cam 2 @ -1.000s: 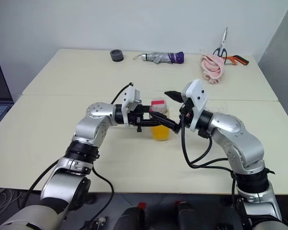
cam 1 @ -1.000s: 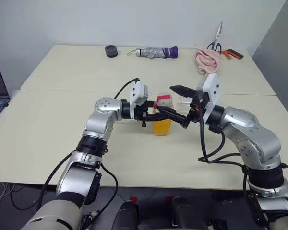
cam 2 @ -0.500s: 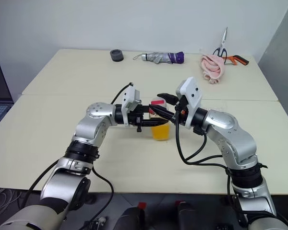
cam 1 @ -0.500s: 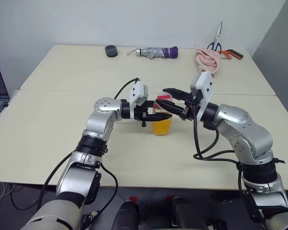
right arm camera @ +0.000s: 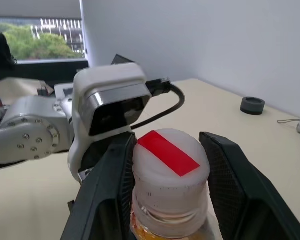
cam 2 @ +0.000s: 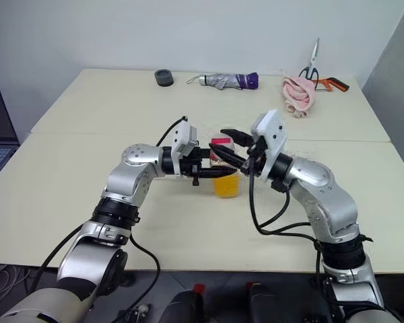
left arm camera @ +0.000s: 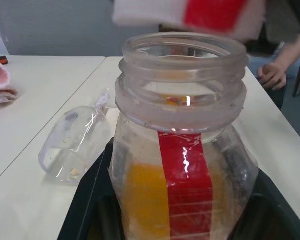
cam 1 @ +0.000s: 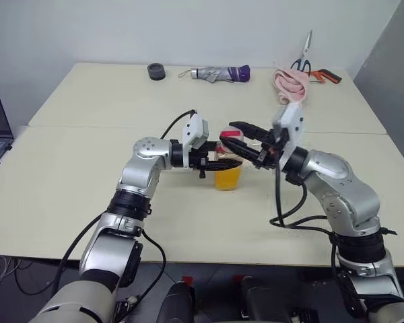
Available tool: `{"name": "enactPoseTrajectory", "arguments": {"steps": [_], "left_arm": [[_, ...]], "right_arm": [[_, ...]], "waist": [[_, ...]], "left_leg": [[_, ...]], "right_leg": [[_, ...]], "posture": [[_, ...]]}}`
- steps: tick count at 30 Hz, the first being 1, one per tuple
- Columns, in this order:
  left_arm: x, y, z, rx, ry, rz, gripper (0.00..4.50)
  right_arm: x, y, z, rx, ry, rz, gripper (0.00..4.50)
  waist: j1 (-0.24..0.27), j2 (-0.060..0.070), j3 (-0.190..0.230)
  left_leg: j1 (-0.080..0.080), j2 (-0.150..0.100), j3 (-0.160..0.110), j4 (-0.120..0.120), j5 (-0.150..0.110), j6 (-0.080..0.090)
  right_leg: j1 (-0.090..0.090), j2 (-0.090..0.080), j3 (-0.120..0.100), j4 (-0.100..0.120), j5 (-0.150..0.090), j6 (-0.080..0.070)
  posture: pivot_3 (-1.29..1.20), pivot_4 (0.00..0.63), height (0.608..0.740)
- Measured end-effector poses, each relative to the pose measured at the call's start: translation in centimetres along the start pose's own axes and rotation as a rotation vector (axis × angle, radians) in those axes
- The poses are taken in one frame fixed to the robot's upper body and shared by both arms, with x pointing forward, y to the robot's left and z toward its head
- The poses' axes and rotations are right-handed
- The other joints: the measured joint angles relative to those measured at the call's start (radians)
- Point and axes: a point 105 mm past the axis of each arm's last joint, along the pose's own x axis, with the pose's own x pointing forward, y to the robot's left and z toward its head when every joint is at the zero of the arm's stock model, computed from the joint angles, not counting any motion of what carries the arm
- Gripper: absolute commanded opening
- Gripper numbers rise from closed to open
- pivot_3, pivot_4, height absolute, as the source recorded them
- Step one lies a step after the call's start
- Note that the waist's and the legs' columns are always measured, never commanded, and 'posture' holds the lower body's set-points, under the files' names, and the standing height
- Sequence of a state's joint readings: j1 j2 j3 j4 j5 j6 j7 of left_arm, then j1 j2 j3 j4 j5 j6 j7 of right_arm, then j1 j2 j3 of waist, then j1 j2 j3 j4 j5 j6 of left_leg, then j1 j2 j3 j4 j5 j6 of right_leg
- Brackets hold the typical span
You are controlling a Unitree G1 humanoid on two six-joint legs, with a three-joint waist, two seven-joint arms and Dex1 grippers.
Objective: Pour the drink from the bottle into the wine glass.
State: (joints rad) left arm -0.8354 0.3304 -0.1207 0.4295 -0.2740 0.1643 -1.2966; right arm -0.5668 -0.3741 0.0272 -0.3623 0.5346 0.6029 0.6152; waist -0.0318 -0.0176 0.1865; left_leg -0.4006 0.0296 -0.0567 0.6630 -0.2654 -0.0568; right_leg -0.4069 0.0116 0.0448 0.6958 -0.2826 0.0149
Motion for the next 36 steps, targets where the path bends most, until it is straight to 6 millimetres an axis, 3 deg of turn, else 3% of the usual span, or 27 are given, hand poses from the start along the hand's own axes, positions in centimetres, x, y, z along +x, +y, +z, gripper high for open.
{"name": "enactPoseTrajectory", "arguments": {"steps": [4,7,9,14,21,22,29,33,36], "left_arm": [[0.0,0.0,0.2,0.009,-0.002,0.007,1.82],[-0.1,0.0,0.2,0.015,-0.002,0.015,1.82],[-0.2,0.0,0.3,0.017,-0.004,0.021,1.82],[-1.3,0.4,-0.2,0.001,0.009,0.071,1.82],[-1.7,0.7,-0.1,-0.003,0.004,0.099,1.82],[-1.9,0.7,0.0,0.003,0.006,0.106,1.82],[-3.0,1.5,0.0,0.006,0.012,0.183,1.82],[-4.5,2.6,-0.1,-0.002,0.006,0.295,1.82],[-6.8,4.1,0.0,-0.003,0.003,0.442,1.82]], "right_arm": [[-2.3,-1.1,1.4,0.033,-0.041,-0.082,1.73],[-4.3,-1.4,0.6,0.043,0.006,-0.135,1.73],[-6.3,-1.3,-1.6,0.044,0.104,-0.183,1.73],[-11.2,-2.1,-9.8,0.069,0.358,-0.377,1.73],[-12.8,-4.4,-13.8,0.0,0.43,-0.543,1.73],[-13.0,-4.5,-14.1,0.004,0.437,-0.549,2.07],[-13.8,-4.7,-14.0,0.071,0.428,-0.539,4.47],[-14.7,-4.3,-13.4,0.096,0.451,-0.484,4.5],[-14.0,-3.8,-11.1,0.068,0.425,-0.397,4.5]], "waist": [[0.0,0.0,0.0],[0.0,0.0,0.0],[0.001,0.0,0.0],[-0.003,0.0,0.0],[-0.009,0.0,0.0],[-0.009,0.0,0.0],[-0.004,0.0,0.0],[-0.003,0.0,0.0],[-0.006,0.0,0.0]], "left_leg": [[0.0,0.0,0.0,0.0,0.0,0.0],[0.0,0.0,0.0,0.0,0.0,0.0],[0.0,0.0,0.0,-0.001,0.0,0.0],[0.001,0.0,0.002,0.0,0.0,0.0],[0.002,0.001,0.002,0.0,0.0,0.0],[0.002,0.001,0.002,0.0,0.0,0.0],[0.001,0.0,0.002,0.0,0.0,0.0],[0.001,0.0,0.002,0.0,0.0,0.0],[0.002,0.001,0.002,0.0,0.0,0.0]], "right_leg": [[0.0,0.0,0.0,0.0,0.0,0.0],[0.0,0.0,0.0,0.0,0.0,0.0],[0.0,0.0,0.0,-0.001,0.0,0.0],[0.0,0.0,0.002,0.0,-0.001,0.001],[0.0,0.002,0.002,0.001,-0.001,0.001],[0.0,0.002,0.002,0.001,-0.001,0.001],[0.0,0.001,0.002,0.001,-0.001,0.001],[0.0,0.001,0.002,0.001,-0.001,0.001],[0.0,0.001,0.002,0.001,-0.001,0.001]], "posture": [[0.0,0.15,0.74],[0.0,0.15,0.74],[0.0,0.15,0.74],[0.0,0.15,0.74],[0.0,0.15,0.74],[0.0,0.15,0.74],[0.0,0.15,0.74],[0.0,0.15,0.74],[0.0,0.15,0.74]]}}
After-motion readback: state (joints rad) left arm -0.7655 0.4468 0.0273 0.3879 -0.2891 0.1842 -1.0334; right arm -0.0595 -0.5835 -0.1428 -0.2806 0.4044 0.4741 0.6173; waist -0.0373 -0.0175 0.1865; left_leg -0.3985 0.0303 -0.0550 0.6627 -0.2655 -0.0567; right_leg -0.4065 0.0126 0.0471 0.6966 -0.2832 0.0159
